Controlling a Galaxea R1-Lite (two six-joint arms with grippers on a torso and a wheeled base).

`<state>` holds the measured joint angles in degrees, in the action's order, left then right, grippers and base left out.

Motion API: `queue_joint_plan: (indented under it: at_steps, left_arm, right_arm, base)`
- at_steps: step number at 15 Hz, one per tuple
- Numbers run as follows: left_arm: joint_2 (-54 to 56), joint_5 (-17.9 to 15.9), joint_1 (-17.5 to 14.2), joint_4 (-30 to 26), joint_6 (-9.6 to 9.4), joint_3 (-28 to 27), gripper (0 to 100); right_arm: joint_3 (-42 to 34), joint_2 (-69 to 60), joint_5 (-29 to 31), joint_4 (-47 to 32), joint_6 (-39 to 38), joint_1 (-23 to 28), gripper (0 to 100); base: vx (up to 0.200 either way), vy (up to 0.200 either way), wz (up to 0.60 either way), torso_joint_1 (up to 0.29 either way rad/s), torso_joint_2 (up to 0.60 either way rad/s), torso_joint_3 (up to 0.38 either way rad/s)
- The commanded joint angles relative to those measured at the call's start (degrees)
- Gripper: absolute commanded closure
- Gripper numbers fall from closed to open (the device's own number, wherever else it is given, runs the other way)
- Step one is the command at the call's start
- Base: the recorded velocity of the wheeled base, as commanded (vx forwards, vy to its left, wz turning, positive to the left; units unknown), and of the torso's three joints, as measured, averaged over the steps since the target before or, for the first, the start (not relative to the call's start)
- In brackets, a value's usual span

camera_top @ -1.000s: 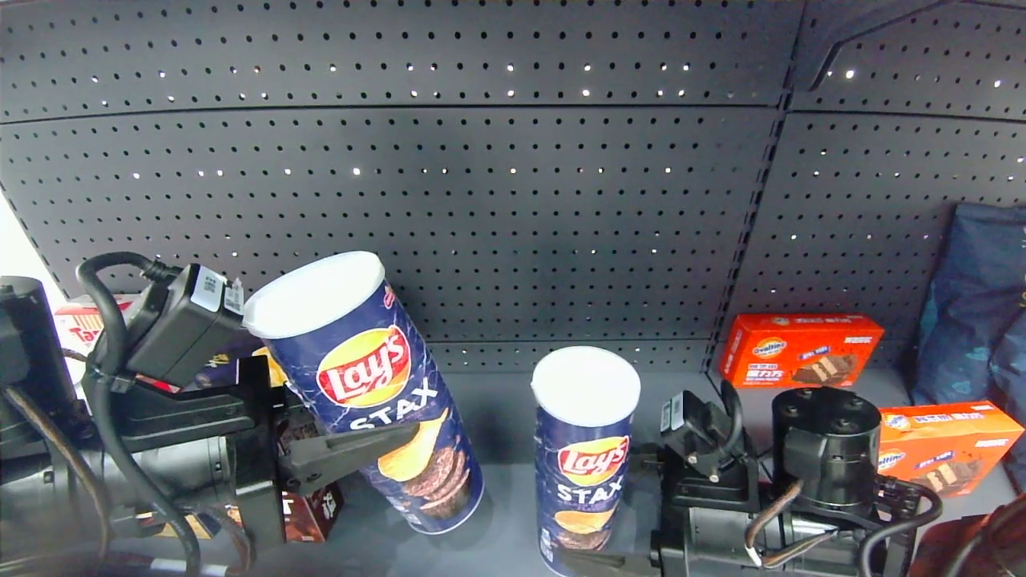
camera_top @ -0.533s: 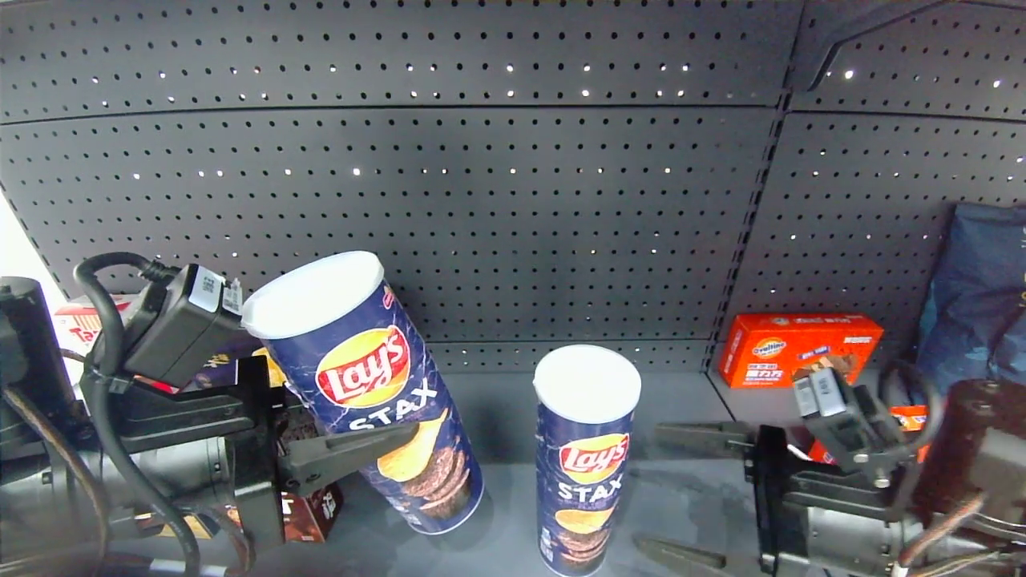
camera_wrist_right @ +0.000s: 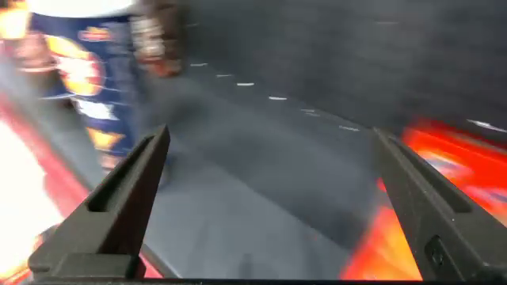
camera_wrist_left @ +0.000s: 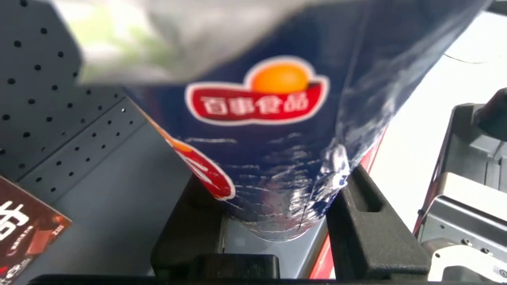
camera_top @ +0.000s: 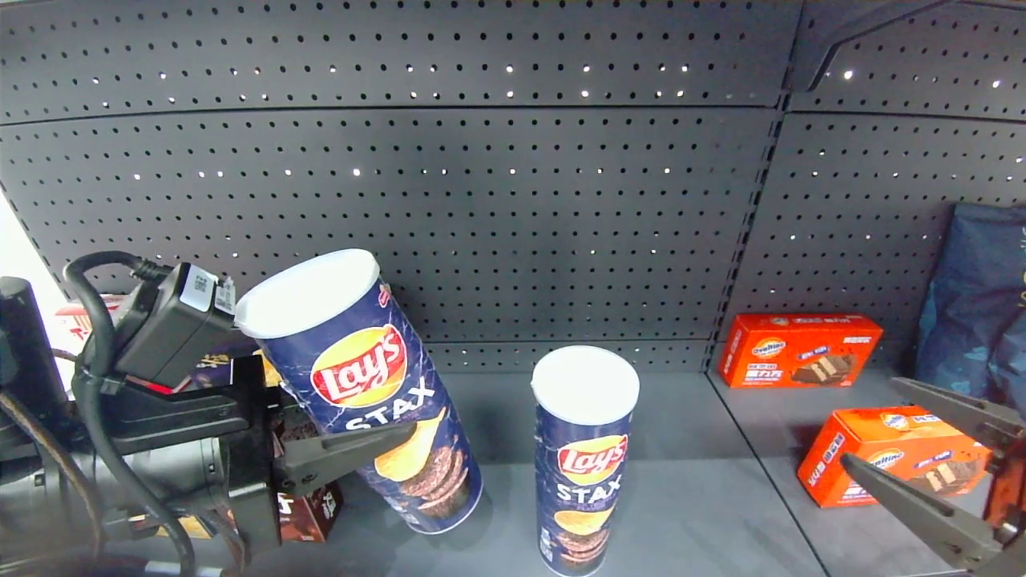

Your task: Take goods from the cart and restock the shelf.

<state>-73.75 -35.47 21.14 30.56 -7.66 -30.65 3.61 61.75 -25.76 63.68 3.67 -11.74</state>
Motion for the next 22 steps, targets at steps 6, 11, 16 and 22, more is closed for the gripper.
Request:
queue_joint_plan:
  at_steps: [6,11,16,22]
  left_arm:
    - [0.01,-0.21,-1.28,0.11,-0.08,-0.20,100]
    - [0.19,-0.21,-1.28,0.02,-0.08,-0.03,100]
    - [0.98,-0.30,-1.19,0.02,-0.08,-0.03,100]
    - [0.98,-0.21,-1.28,0.02,-0.08,-0.82,100]
  right_arm:
    - [-3.61,-27.82,0.18,-23.61,-4.81,24.48,0]
    - [-2.64,-61.75,1.85,-63.33,-4.90,32.13,0]
    - [-3.61,-61.75,25.50,-63.51,-4.28,33.01,0]
    - [-3.61,-61.75,24.18,-63.42,-3.58,31.43,0]
  base:
    - [0.000,0.000,0.00,0.000,0.00,0.000]
    - [0.000,0.000,0.00,0.000,0.00,0.000]
    - [0.000,0.000,0.00,0.000,0.00,0.000]
    - [0.000,0.000,0.00,0.000,0.00,0.000]
